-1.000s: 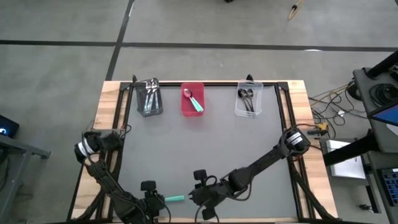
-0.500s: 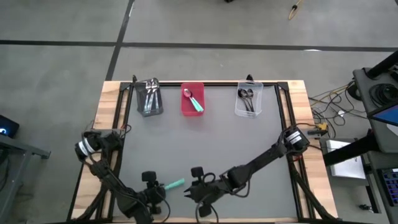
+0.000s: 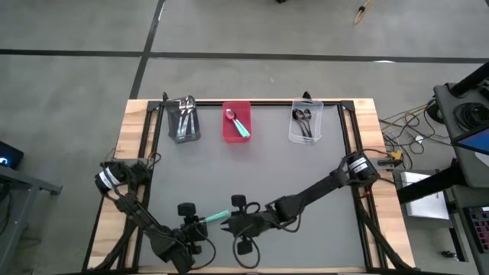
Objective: Sort silverware by color (type)
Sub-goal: Put the blue spoon into the red bin
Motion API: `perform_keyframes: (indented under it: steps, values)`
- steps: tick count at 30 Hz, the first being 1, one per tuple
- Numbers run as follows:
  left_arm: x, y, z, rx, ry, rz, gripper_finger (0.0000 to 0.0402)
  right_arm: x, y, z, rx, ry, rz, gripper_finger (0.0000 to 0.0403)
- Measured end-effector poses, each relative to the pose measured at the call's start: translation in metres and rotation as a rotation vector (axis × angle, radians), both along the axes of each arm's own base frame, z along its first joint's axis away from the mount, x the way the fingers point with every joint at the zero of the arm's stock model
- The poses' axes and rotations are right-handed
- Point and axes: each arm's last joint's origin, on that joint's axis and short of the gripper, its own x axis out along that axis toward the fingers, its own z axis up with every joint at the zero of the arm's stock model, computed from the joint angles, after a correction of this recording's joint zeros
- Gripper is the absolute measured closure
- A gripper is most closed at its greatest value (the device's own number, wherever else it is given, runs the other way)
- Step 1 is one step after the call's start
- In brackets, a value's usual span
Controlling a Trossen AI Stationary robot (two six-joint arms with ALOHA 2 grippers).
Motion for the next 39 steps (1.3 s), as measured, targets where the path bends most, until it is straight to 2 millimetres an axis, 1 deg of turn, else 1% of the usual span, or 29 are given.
perform_keyframes:
  steps: [3, 8, 11, 15, 18, 23, 30, 33, 37, 39]
  values:
    - [-0.001, 0.003, 0.01, 0.038, -0.049, -0.004, 0.0325, 0.004, -0.01, -0.002, -0.004, 0.005, -0.023, 0.0346]
    - [-0.003, 0.01, 0.034, 0.076, -0.107, -0.031, 0.0325, 0.01, -0.026, -0.003, -0.013, 0.008, -0.054, 0.0346]
    - [-0.009, 0.016, 0.051, 0.093, -0.137, -0.041, 0.0325, 0.012, -0.033, -0.003, -0.012, 0.008, -0.069, 0.0346]
    - [-0.02, 0.027, 0.074, 0.104, -0.222, -0.051, 0.0325, 0.016, -0.042, -0.003, 0.013, 0.008, -0.094, 0.0346]
    - [-0.03, 0.038, 0.087, 0.093, -0.287, -0.053, 0.0325, 0.018, -0.045, 0.0, 0.026, -0.019, -0.103, 0.0346]
    - [-0.043, 0.054, 0.1, 0.057, -0.372, -0.026, 0.0325, 0.022, -0.045, 0.007, 0.05, -0.095, -0.058, 0.0346]
    - [-0.05, 0.069, 0.127, 0.179, -0.558, -0.044, 0.0325, 0.028, -0.052, 0.015, 0.048, -0.184, -0.047, 0.0347]
    - [-0.053, 0.074, 0.14, 0.232, -0.619, -0.05, 0.0325, 0.032, -0.052, 0.01, 0.051, -0.211, -0.046, 0.0347]
    - [-0.058, 0.082, 0.153, 0.268, -0.676, -0.042, 0.0325, 0.039, -0.051, -0.014, 0.038, -0.198, -0.031, 0.0347]
    - [-0.06, 0.085, 0.158, 0.263, -0.698, -0.032, 0.0325, 0.041, -0.052, -0.022, 0.038, -0.177, -0.035, 0.0347]
